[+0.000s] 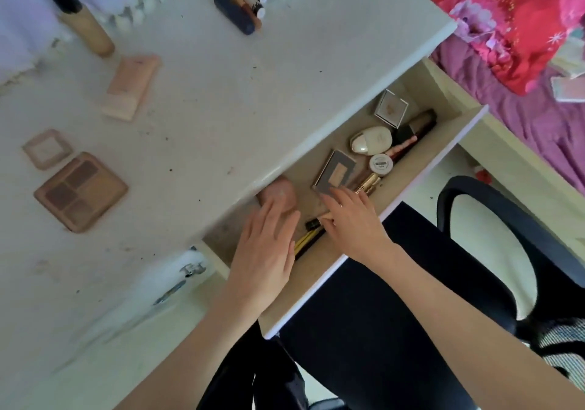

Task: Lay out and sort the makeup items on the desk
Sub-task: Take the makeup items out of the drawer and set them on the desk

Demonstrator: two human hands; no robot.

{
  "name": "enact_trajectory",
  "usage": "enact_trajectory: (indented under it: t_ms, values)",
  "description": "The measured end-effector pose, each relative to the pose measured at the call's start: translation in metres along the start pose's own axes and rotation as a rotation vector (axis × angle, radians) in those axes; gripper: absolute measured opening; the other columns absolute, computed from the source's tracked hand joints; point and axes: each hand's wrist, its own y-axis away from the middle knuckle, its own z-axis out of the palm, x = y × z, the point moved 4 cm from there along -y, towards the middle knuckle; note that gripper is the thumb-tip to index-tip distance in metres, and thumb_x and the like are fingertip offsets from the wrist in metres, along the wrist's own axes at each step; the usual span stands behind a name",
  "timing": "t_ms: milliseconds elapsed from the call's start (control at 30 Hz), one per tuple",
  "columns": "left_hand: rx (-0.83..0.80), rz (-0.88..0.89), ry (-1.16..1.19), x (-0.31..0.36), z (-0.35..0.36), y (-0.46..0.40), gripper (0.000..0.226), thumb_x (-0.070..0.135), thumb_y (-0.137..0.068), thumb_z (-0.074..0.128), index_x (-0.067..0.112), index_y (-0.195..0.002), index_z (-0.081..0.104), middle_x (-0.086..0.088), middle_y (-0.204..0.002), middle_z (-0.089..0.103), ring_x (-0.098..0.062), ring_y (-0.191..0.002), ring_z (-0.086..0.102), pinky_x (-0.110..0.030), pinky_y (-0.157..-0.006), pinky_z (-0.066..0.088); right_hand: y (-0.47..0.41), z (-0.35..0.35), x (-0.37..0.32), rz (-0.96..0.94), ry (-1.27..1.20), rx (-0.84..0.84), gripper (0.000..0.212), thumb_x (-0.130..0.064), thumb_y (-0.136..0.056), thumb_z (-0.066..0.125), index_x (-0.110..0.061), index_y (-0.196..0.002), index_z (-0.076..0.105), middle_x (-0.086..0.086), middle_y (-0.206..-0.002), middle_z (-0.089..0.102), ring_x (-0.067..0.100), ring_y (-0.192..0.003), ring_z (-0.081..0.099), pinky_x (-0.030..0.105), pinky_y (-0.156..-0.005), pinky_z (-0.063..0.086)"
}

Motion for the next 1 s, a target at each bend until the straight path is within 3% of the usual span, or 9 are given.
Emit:
enact_trajectory:
  t_ms: [133, 267, 400, 567, 700, 867, 1000]
  values:
    - [-0.085, -0.058, -0.043, -0.005, 0.029, -0.01, 0.048, 0.016, -0.083, 0.06, 0.01, -0.13, 0.05, -0.019, -0.138, 0.044, -0.034, -0.128, 0.043, -0.05, -0.101, 0.041, -0.016, 0.008, 0.013, 0.052, 0.054, -0.107, 0.047, -0.028, -0.096, 0.042, -0.011, -0.139, 0.035, 0.011, -0.143, 0.037, 0.028, -0.134, 0.032, 0.043, -0.111, 0.024]
    - [-0.158, -0.105, -0.105, -0.015, 0.057, -0.038, 0.062, 0.009, -0.078, 0.066, 0.01, -0.136, 0.043, -0.021, -0.144, 0.036, -0.038, -0.133, 0.034, -0.05, -0.106, 0.032, -0.045, 0.007, 0.029, 0.27, -0.175, -0.083, 0.045, -0.022, -0.096, 0.046, -0.002, -0.134, 0.036, 0.018, -0.135, 0.04, 0.033, -0.123, 0.041, 0.039, -0.096, 0.039]
    - [-0.162, -0.126, -0.192, -0.02, 0.078, -0.058, 0.075, 0.006, -0.077, 0.065, 0.011, -0.143, 0.028, -0.019, -0.15, 0.021, -0.037, -0.139, 0.017, -0.046, -0.113, 0.019, -0.07, 0.017, 0.042, 0.478, -0.221, -0.03, 0.063, -0.04, -0.093, 0.051, 0.0, -0.136, 0.03, 0.023, -0.135, 0.04, 0.036, -0.125, 0.037, 0.042, -0.099, 0.037]
    - [-0.099, -0.154, -0.229, -0.029, 0.092, -0.066, 0.077, 0.005, -0.065, 0.077, 0.012, -0.134, 0.044, -0.024, -0.138, 0.038, -0.041, -0.128, 0.036, -0.049, -0.105, 0.032, -0.09, 0.032, 0.037, 0.625, -0.249, -0.046, 0.083, -0.054, -0.086, 0.054, -0.006, -0.143, 0.017, 0.027, -0.141, 0.032, 0.038, -0.128, 0.03, 0.044, -0.105, 0.027]
    - [-0.16, -0.118, -0.172, -0.025, 0.097, -0.056, 0.072, 0.007, -0.064, 0.077, 0.015, -0.129, 0.047, -0.022, -0.131, 0.041, -0.038, -0.119, 0.041, -0.046, -0.096, 0.043, -0.094, 0.036, 0.028, 0.692, -0.274, -0.001, 0.077, -0.045, -0.086, 0.057, -0.008, -0.141, 0.018, 0.029, -0.137, 0.032, 0.039, -0.123, 0.035, 0.043, -0.101, 0.028]
    - [-0.207, -0.089, -0.153, -0.023, 0.092, -0.049, 0.063, 0.016, -0.067, 0.076, 0.016, -0.124, 0.048, -0.017, -0.123, 0.046, -0.033, -0.111, 0.046, -0.041, -0.092, 0.042, -0.095, 0.037, 0.027, 0.698, -0.448, -0.019, 0.085, -0.034, -0.08, 0.064, -0.017, -0.145, 0.01, 0.027, -0.135, 0.031, 0.044, -0.124, 0.032, 0.046, -0.103, 0.027]
    - [-0.206, -0.071, 0.023, -0.019, 0.078, -0.041, 0.068, 0.025, -0.073, 0.072, 0.011, -0.131, 0.04, -0.017, -0.128, 0.043, -0.032, -0.112, 0.044, -0.04, -0.092, 0.042, -0.076, 0.024, 0.025, 0.687, -0.621, 0.021, 0.09, -0.033, -0.077, 0.064, -0.02, -0.146, 0.007, 0.027, -0.134, 0.034, 0.044, -0.125, 0.033, 0.045, -0.104, 0.029]
